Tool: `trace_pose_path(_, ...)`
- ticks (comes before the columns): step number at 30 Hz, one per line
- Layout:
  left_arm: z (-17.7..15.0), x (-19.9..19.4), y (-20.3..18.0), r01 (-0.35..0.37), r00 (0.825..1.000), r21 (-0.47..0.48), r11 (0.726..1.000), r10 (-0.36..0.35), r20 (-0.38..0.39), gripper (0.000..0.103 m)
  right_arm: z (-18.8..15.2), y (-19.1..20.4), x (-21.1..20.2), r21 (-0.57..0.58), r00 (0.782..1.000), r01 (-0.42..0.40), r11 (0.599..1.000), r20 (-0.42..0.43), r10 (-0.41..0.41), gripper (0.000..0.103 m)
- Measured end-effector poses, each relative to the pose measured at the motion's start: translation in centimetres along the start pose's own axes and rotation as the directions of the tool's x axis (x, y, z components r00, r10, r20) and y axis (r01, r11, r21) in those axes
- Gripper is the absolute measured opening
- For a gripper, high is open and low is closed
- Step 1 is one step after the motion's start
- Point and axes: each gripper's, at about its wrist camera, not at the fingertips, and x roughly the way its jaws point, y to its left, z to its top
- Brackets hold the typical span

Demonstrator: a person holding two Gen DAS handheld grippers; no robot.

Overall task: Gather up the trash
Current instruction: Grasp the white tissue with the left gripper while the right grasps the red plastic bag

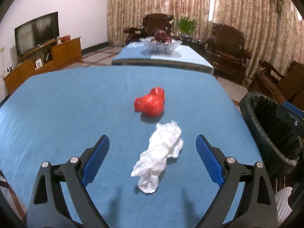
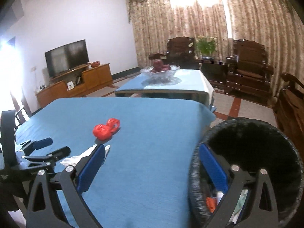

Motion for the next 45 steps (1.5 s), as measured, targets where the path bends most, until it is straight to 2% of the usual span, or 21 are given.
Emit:
trace_pose_path(10,-1.7,3.7,0.4,-0.018,0.997,-0.002,1.000,0.018,-0.080,0.089,-1.3,1.4,2.3,-0.031,0.999,-0.013,0.999,-0.047,0.011,0.097)
trace_pose_path(12,-2.0,4.2,0.4,-0.020,0.995,0.000,1.000,0.020,-0.096,0.086,-1.3,1.5,2.6,-0.037,0.999,-0.014,0.999,-0.052,0.012,0.097)
trace_pose_path(16,-2.8,5.8,0.4,-0.010,0.988,-0.016,1.000,0.008,-0.154,0.070,-1.6,2.1,3.3,-0.055,0.998,-0.024,0.998,-0.063,0.021,0.097)
trace_pose_path(17,-3.0,6.1,0.4,-0.005,0.986,-0.024,1.000,0.001,-0.169,0.062,-1.7,2.3,3.5,-0.059,0.998,-0.026,0.998,-0.065,0.023,0.097)
trace_pose_path(19,-3.1,6.2,0.4,-0.014,0.986,-0.030,0.999,0.009,-0.166,0.056,-1.7,2.6,3.8,-0.065,0.997,-0.033,0.997,-0.068,0.029,0.097)
trace_pose_path(21,-3.0,6.1,0.7,-0.020,0.987,-0.043,0.999,0.013,-0.162,0.037,-1.6,2.9,4.3,-0.069,0.997,-0.041,0.997,-0.073,0.036,0.097)
trace_pose_path(23,-3.0,6.0,1.3,-0.010,0.987,-0.068,0.998,-0.001,-0.160,0.025,-1.5,3.1,4.6,-0.069,0.996,-0.050,0.996,-0.076,0.045,0.097)
trace_pose_path(25,-2.6,5.9,1.9,-0.011,0.988,-0.086,0.996,-0.003,-0.156,0.023,-1.4,3.6,5.2,-0.070,0.996,-0.059,0.996,-0.078,0.054,0.097)
trace_pose_path(30,-1.3,4.4,3.2,-0.047,0.995,-0.096,0.994,0.039,-0.089,0.020,-0.6,4.6,7.1,-0.046,0.993,-0.088,0.995,-0.082,0.084,0.096)
trace_pose_path(36,0.5,3.5,5.8,-0.127,0.992,-0.118,0.985,0.125,-0.029,0.020,1.1,6.7,10.4,-0.031,0.991,-0.114,0.993,-0.071,0.111,0.095)
trace_pose_path(45,1.9,4.8,9.6,-0.187,0.982,-0.187,0.964,0.186,-0.025,0.019,1.7,10.2,16.1,-0.047,0.987,-0.109,0.993,-0.121,0.103,0.092)
